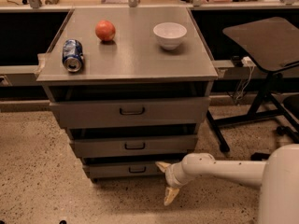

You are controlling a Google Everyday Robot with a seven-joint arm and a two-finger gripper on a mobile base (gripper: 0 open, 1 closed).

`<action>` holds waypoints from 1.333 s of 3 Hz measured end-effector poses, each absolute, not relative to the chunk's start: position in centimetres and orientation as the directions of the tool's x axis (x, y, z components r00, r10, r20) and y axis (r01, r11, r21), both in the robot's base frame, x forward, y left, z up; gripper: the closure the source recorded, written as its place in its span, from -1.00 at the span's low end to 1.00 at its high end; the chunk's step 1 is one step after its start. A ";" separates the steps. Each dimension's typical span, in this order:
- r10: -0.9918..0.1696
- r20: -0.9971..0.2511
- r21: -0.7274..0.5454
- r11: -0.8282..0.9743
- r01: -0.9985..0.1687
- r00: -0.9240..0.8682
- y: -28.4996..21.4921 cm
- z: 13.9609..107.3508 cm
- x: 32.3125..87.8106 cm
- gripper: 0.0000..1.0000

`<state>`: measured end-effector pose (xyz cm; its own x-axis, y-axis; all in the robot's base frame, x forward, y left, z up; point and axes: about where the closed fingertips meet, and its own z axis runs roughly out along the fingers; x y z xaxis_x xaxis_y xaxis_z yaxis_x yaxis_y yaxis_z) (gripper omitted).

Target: Open bottom drawer

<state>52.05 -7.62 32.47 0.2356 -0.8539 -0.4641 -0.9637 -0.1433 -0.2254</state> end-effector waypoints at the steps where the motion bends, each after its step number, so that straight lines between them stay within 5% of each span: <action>1: -0.859 -0.447 -0.234 -0.159 -0.959 0.251 -8.3 27.5 53.8 -1.00; 4: -0.872 -0.431 -0.266 -0.121 -0.956 0.230 -12.2 19.8 59.7 -1.00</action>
Offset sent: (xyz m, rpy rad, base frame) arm 0.0437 -0.0389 -0.1199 -0.0015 -0.0259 0.0027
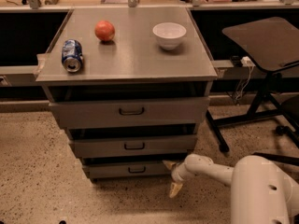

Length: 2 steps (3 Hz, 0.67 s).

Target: Open bottom drawer

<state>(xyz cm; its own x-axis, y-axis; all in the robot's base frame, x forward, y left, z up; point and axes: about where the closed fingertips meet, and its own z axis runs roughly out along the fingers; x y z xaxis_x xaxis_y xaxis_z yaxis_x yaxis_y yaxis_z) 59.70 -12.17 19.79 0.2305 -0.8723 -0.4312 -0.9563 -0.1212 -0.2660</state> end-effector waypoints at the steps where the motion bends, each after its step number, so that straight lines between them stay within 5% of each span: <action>1: -0.884 -0.414 -0.267 -0.109 -0.957 0.216 -12.9 18.8 61.8 -1.00; 2: -0.898 -0.389 -0.260 -0.107 -0.960 0.206 -13.0 17.6 64.0 -0.95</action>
Offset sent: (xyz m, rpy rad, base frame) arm 0.0648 -0.0153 -0.0253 -0.0771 -0.0082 -0.0434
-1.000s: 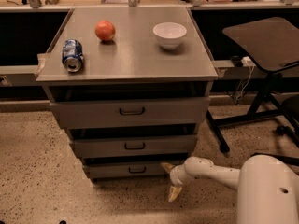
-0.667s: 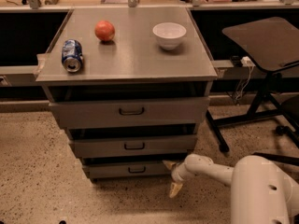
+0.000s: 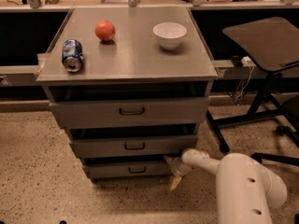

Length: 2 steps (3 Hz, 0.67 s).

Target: Open bottom drawer

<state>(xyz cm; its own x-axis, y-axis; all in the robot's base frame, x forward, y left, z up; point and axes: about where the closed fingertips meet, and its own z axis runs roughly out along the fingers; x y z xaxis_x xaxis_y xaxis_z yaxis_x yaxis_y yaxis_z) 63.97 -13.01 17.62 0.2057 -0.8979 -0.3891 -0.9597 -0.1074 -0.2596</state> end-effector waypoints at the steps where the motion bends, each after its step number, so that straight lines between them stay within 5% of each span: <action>1: -0.901 -0.384 -0.252 -0.110 -0.962 0.203 -12.8 17.0 64.7 -0.59; 2: -0.901 -0.377 -0.244 -0.128 -0.961 0.216 -12.0 17.0 63.9 -0.18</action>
Offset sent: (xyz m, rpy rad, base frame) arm -0.0229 0.0236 -0.0068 -0.0287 0.0365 0.0514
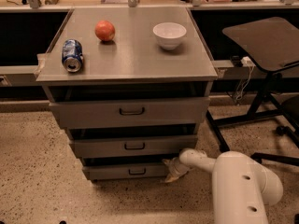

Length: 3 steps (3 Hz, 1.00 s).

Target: Open bottom drawer

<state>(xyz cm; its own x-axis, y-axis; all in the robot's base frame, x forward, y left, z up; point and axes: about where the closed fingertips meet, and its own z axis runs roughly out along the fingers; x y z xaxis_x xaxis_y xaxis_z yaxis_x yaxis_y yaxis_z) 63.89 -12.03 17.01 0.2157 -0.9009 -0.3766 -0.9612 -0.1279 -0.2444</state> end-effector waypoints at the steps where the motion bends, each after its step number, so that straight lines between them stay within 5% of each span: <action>1: -0.896 -0.379 -0.222 -0.156 -0.962 0.233 -11.0 17.3 61.5 0.16; 3: -0.896 -0.379 -0.222 -0.156 -0.962 0.233 -11.0 18.4 61.5 0.10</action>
Offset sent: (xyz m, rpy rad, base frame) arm -0.1103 0.0433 0.0002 -0.0120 0.1384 0.1317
